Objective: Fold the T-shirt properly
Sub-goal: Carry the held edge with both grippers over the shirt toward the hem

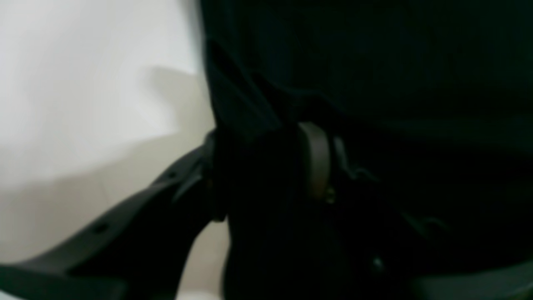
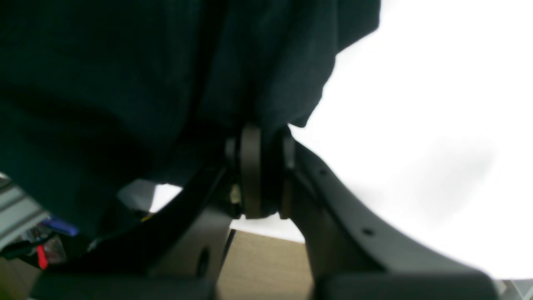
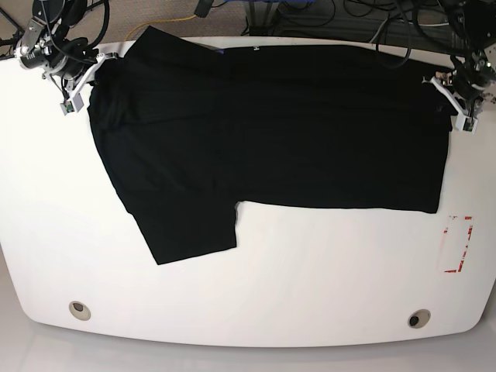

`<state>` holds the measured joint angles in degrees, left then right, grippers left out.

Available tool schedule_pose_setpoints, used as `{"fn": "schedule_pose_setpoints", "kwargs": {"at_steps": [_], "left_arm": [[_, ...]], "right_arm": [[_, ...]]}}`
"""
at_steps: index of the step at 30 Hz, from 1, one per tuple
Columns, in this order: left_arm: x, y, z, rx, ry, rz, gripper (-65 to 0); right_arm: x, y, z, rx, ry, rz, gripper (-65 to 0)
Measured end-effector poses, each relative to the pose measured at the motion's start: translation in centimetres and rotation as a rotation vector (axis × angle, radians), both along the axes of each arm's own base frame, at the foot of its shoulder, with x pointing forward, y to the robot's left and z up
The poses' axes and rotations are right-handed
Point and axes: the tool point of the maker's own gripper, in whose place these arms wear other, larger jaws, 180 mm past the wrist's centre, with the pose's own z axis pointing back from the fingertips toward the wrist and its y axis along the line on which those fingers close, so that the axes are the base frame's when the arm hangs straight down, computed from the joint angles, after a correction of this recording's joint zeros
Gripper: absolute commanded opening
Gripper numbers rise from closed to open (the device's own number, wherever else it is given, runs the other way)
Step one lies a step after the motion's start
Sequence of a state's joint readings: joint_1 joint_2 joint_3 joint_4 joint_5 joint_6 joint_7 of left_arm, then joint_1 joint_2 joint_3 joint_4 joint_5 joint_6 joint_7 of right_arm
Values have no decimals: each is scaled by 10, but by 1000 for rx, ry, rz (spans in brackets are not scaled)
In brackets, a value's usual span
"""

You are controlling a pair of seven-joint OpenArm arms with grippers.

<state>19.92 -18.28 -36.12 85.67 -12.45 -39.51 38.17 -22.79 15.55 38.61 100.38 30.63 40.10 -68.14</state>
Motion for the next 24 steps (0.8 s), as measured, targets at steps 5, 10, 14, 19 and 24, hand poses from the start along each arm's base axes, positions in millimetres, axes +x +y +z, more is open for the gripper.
{"fn": "schedule_pose_setpoints", "kwargs": {"at_steps": [5, 10, 14, 19, 24], "left_arm": [[-20, -7, 1, -1, -2, 36, -301], [-22, -4, 3, 15, 5, 45, -257], [-23, 2, 5, 22, 7, 63, -257], [-8, 5, 24, 65, -42, 52, -257], [9, 16, 55, 125, -126, 58, -258]], "right_arm": [[-6, -5, -1, -17, 22, 5, -450], [-1, -5, 10, -46, -6, 20, -225], [9, -2, 24, -70, -53, 45, -209], [21, 3, 45, -8, -153, 21, -209], [26, -7, 54, -3, -186, -6, -209]]}}
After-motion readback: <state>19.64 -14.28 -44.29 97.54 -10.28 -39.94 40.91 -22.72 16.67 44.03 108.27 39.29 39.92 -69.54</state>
